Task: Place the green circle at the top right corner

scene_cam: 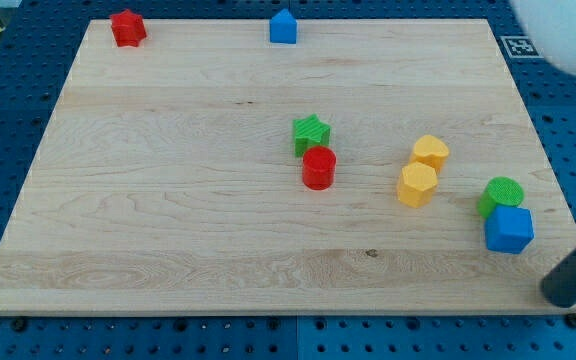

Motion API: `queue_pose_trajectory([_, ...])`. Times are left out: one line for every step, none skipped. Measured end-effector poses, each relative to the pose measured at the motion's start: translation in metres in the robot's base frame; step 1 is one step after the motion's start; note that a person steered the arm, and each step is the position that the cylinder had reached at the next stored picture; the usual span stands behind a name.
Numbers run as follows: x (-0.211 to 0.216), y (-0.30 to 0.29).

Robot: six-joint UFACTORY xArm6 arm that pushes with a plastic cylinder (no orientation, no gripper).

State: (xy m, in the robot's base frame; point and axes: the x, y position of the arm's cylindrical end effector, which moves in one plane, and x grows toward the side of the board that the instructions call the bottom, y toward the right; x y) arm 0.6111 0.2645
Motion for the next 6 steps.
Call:
queue_pose_trajectory([-0.024,0.029])
queue_pose_trajectory([-0.055,0.010])
queue_pose_trajectory([-0.069,-0.040])
queue_pose_trajectory([-0.069,-0.073])
queue_pose_trajectory([-0.069,-0.071])
queue_pose_trajectory([-0.086,-0.056])
